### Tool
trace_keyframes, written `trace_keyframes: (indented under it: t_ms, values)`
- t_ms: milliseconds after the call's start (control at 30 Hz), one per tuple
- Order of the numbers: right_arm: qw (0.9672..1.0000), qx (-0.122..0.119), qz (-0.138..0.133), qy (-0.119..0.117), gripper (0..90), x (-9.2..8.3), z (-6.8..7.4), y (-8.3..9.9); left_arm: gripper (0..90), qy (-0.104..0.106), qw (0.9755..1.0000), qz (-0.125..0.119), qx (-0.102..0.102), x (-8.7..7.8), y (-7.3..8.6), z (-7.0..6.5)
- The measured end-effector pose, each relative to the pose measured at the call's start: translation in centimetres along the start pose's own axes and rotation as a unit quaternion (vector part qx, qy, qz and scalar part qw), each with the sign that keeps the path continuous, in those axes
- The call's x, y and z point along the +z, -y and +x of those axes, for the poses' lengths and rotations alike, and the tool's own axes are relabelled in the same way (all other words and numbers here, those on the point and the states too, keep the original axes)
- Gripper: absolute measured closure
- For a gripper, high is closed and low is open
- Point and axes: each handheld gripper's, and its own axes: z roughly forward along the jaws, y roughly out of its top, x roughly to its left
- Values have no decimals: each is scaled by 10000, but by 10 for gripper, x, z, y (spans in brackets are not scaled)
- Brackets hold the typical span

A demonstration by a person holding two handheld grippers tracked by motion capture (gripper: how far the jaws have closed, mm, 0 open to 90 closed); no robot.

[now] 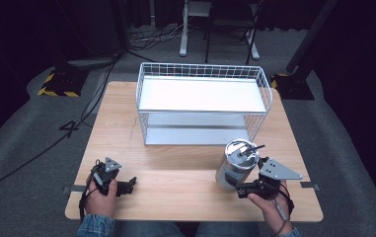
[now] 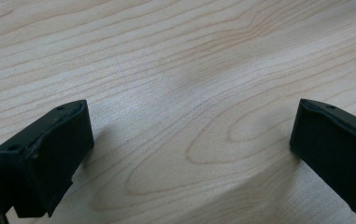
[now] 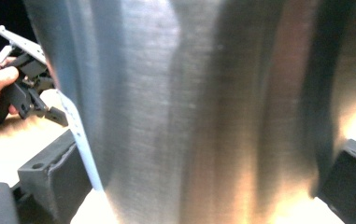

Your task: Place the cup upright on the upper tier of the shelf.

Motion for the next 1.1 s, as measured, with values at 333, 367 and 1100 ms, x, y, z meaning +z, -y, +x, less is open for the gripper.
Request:
trace_keyframes:
  t_ms: [333, 367, 1100]
  values:
    - [10000, -69, -45, 39, 39, -4, -9, -45, 0, -2, 10000, -1, 1, 0, 0, 0]
    - [9999, -80, -46, 49, 39, -4, -12, -53, 0, -2, 10000, 0, 1, 0, 0, 0]
    - [9997, -44, -133, 212, 39, 1, -38, -134, 0, 0, 10000, -2, -1, 0, 0, 0]
